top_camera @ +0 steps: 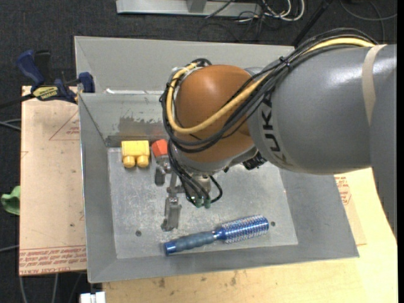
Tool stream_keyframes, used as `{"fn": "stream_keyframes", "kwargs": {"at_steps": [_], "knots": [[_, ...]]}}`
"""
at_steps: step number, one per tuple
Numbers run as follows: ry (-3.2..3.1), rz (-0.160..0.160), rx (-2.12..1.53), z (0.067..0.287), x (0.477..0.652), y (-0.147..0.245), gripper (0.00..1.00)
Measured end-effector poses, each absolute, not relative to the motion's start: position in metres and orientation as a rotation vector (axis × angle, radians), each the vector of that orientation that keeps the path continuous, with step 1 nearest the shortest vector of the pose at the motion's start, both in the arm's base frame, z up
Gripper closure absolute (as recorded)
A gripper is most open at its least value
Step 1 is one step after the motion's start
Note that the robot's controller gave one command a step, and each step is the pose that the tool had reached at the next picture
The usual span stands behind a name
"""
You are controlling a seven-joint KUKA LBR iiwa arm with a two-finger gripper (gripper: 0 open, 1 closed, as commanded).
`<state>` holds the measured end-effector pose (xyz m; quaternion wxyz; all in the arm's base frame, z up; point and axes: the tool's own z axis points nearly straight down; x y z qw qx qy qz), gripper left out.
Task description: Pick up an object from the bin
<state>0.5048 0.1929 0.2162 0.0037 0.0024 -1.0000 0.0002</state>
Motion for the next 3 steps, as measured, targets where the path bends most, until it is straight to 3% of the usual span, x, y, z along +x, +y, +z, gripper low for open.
{"fn": "stream_keyframes", "kwargs": {"at_steps": [1, 2, 3], "knots": [[-3.125, -0.001, 0.281, 0.072, 0.513, 0.12, 0.0], [-3.136, 0.001, -0.171, 0.101, 0.482, 0.05, 0.0], [-3.155, -0.004, 0.013, 0.071, 0.483, 0.06, 0.0]]}}
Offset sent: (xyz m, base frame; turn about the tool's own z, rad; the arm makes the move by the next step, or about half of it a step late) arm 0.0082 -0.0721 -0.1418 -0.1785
